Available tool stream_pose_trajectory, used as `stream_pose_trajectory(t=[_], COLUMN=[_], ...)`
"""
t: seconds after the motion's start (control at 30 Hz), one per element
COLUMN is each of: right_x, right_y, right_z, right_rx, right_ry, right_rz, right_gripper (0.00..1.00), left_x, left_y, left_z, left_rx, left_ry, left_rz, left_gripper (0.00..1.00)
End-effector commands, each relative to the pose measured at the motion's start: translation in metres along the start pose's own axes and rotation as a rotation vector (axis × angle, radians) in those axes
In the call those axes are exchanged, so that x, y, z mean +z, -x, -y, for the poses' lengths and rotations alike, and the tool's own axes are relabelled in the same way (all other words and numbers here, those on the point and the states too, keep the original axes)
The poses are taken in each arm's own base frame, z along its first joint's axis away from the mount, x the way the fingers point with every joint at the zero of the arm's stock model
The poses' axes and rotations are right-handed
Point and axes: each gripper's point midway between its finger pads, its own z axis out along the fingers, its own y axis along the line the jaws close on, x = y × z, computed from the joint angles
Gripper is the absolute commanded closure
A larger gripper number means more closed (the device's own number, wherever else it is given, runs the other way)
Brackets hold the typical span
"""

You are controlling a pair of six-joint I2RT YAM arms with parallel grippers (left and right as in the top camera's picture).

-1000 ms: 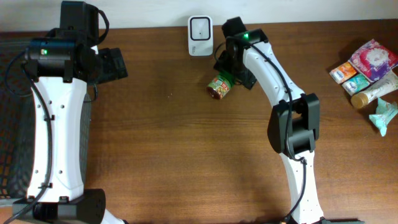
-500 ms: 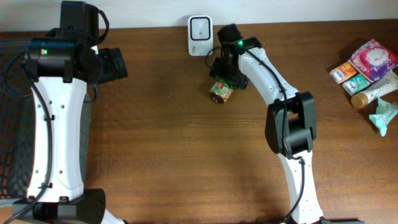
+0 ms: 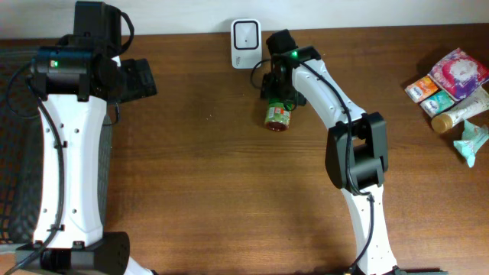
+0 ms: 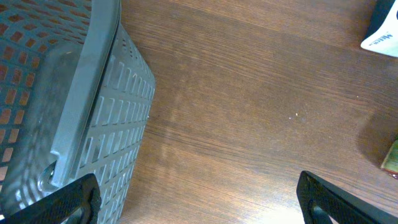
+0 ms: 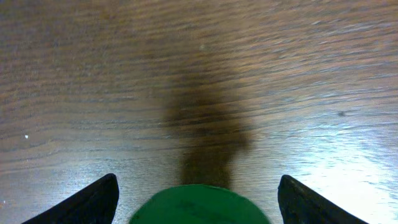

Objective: Scan the item barcode

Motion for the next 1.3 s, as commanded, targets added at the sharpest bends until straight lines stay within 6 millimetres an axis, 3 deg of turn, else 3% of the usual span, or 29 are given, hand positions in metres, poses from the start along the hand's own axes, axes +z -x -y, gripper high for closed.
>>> stream_pose_trajectory(t=[0.0, 0.1, 0.23, 0.33, 0.47, 0.53, 0.7, 0.9, 1.03, 1.27], right_x=[-0.003, -0.002, -0.002, -0.005, -0.046, -0.059, -0.03, -0.021, -0.008, -0.011], right_y=[0.003, -0.001, -0.011, -0.019, 0.002, -0.004, -0.029, -0.034, -0.039, -0.048], right_z=[-0.02, -0.018, -0.013, -0.021, -0.023, -0.024, -0.012, -0.034, -0.026, 0.005], right_rx=[-0.064, -0.064, -0.092, -0.238, -0.35, -0.541, -0.602, -0.643, -0.642, -0.759], right_ry=[0.074, 0.067, 0.051, 0.074, 0.05, 0.045, 0.024, 0.032, 0.0, -0.145], right_rz=[0.02, 0.006, -0.036, -0.056, 0.006, -0.012, -0.11, -0.079, -0.111, -0.187], right_gripper=[0.21, 0.28, 0.27, 0.13, 0.07, 0.08, 0.09, 0.13, 0.13, 0.12], left_x=[-0.003, -0.003, -0.004, -0.004, -0.004, -0.004, -0.004, -0.004, -0.004, -0.004], left_y=[0.003, 0.003, 0.003, 0.003, 0.003, 0.003, 0.003, 0.003, 0.003, 0.003], left_z=[-0.003, -0.003, -0.003, -0.003, -0.003, -0.003, -0.003, -0.003, -0.003, -0.003], left_rx=[0.007, 0.007, 0.007, 0.007, 0.007, 0.007, 0.007, 0.007, 0.007, 0.007], left_ry=[0.008, 0.008, 0.008, 0.008, 0.008, 0.008, 0.008, 0.008, 0.008, 0.008], left_rz=[0.014, 0.014, 0.014, 0.014, 0.014, 0.014, 0.014, 0.014, 0.014, 0.014], left_gripper=[0.01, 0.01, 0.01, 0.01, 0.01, 0.01, 0.01, 0.01, 0.01, 0.01])
